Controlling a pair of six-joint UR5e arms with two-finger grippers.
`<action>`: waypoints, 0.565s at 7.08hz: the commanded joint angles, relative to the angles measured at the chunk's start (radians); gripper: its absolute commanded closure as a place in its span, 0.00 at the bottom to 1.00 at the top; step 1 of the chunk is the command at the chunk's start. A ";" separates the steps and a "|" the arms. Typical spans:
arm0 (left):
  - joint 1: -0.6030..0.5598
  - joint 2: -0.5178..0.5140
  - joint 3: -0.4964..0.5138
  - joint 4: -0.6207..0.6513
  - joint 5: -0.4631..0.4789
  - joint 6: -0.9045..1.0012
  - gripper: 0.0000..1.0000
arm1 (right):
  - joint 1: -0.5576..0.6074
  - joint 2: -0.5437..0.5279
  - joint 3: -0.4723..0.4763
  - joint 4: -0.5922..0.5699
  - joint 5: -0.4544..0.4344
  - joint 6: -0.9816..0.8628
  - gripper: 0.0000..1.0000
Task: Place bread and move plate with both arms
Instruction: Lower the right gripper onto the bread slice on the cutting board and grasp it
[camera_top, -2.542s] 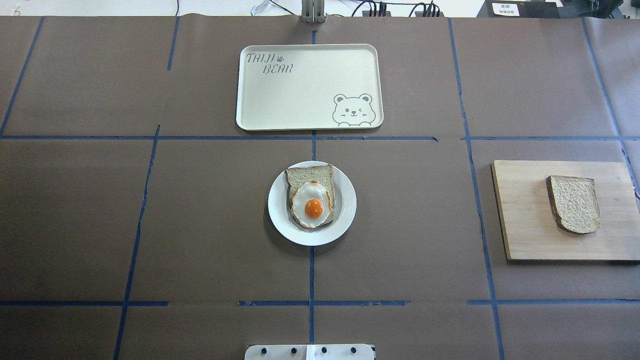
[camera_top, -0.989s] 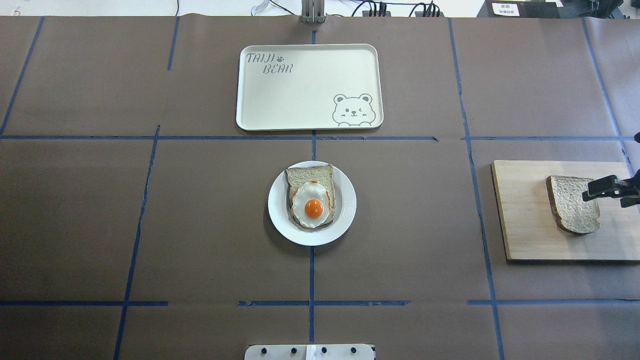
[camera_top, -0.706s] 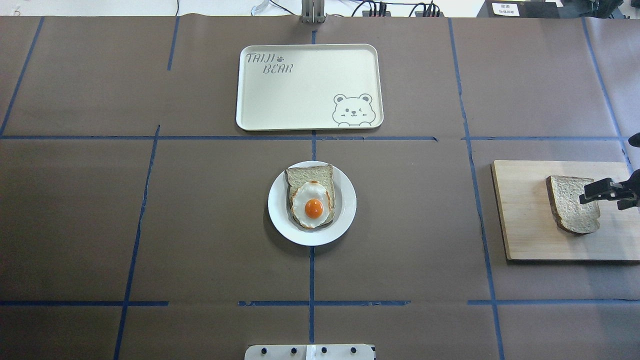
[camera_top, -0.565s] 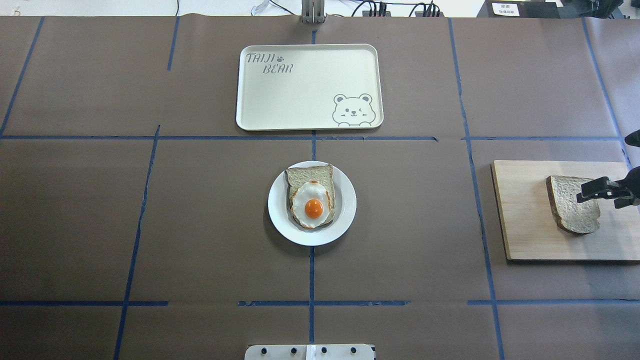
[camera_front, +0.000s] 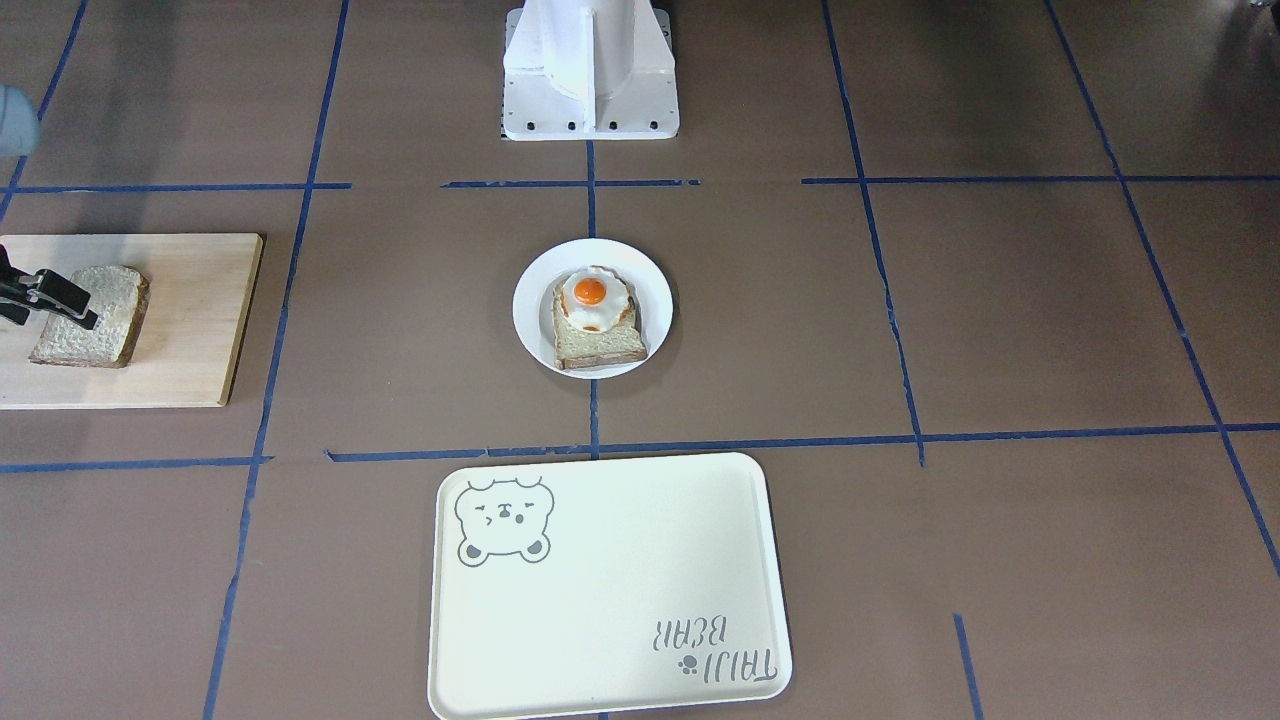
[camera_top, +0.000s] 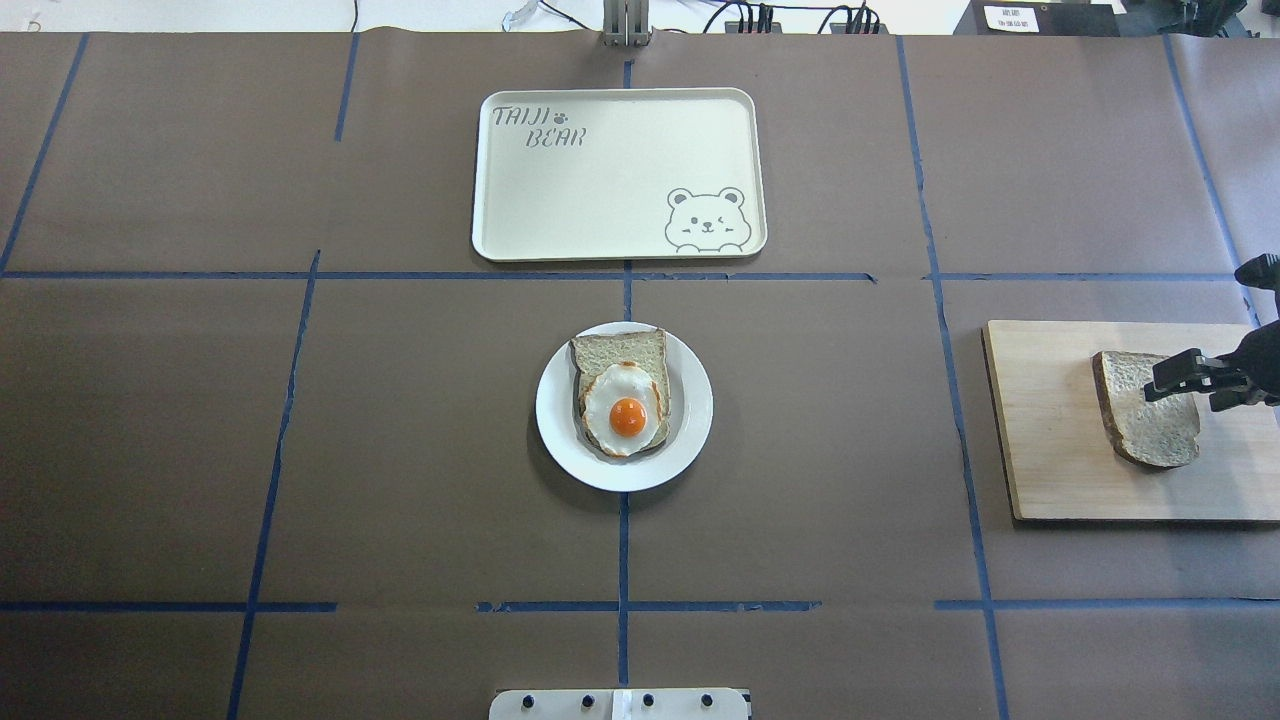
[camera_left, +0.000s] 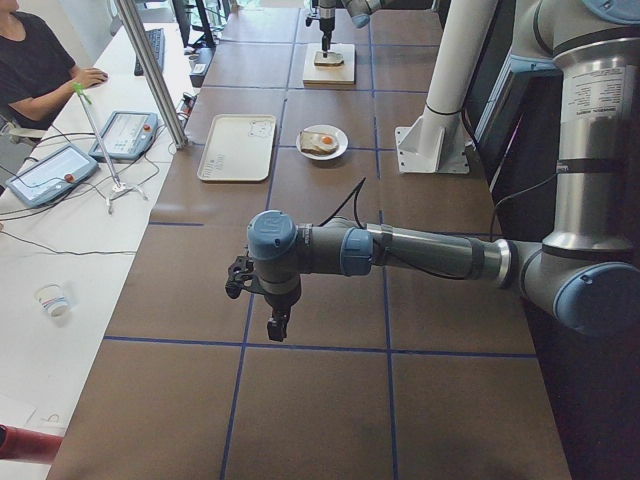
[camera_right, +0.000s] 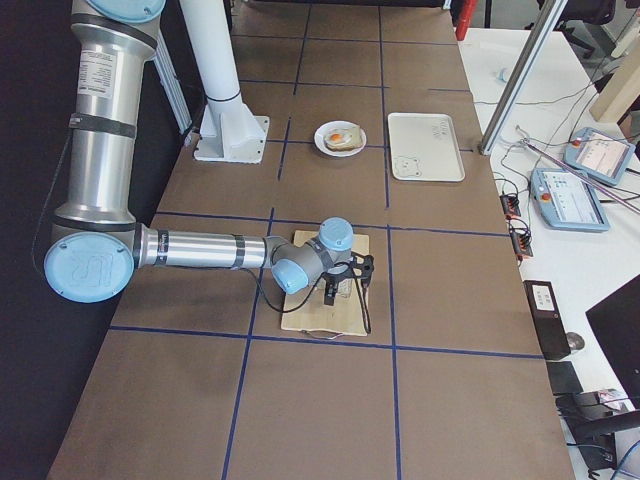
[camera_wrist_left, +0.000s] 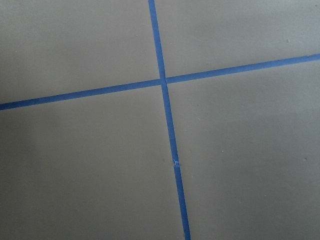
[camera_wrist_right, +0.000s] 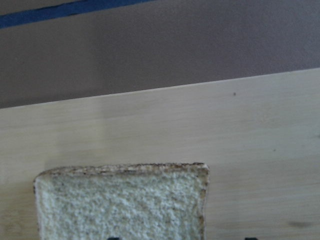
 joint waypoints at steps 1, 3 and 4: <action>0.000 -0.001 -0.001 0.002 0.000 0.000 0.00 | 0.002 -0.004 0.000 0.001 0.000 -0.001 0.47; 0.000 -0.001 -0.002 0.002 0.000 0.000 0.00 | 0.002 -0.006 0.001 0.001 0.000 -0.006 0.80; 0.000 -0.002 -0.001 0.002 0.000 -0.002 0.00 | 0.002 -0.006 0.001 0.001 0.002 -0.009 0.87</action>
